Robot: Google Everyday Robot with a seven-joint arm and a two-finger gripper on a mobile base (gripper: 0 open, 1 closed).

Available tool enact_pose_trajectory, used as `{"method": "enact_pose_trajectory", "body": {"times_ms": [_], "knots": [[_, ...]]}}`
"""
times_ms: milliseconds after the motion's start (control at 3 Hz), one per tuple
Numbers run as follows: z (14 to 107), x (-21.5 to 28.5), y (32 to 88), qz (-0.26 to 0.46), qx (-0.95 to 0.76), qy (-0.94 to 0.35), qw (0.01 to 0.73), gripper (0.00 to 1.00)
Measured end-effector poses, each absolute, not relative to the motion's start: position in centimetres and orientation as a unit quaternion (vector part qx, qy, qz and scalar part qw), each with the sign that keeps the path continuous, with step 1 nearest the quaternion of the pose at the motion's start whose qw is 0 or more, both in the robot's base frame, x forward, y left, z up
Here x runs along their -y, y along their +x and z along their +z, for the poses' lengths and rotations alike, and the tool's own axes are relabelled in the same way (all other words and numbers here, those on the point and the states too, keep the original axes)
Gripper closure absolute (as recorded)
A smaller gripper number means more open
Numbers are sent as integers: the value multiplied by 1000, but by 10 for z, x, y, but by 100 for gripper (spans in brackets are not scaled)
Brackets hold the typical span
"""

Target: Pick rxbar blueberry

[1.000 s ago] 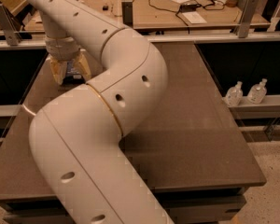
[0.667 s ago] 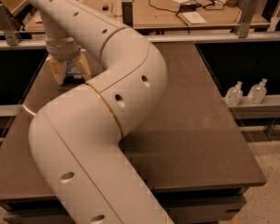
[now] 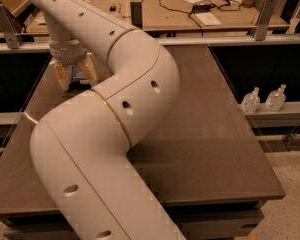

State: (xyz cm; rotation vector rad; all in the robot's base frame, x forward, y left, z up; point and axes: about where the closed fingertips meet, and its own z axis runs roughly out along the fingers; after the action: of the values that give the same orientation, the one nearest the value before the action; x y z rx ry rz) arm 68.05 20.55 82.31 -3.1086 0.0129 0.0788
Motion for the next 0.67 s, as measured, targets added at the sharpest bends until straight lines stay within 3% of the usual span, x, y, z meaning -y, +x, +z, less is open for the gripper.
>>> {"method": "enact_pose_trajectory", "body": {"times_ms": [667], "knots": [[825,-204,681,25,-5,-1000,16,43]]}}
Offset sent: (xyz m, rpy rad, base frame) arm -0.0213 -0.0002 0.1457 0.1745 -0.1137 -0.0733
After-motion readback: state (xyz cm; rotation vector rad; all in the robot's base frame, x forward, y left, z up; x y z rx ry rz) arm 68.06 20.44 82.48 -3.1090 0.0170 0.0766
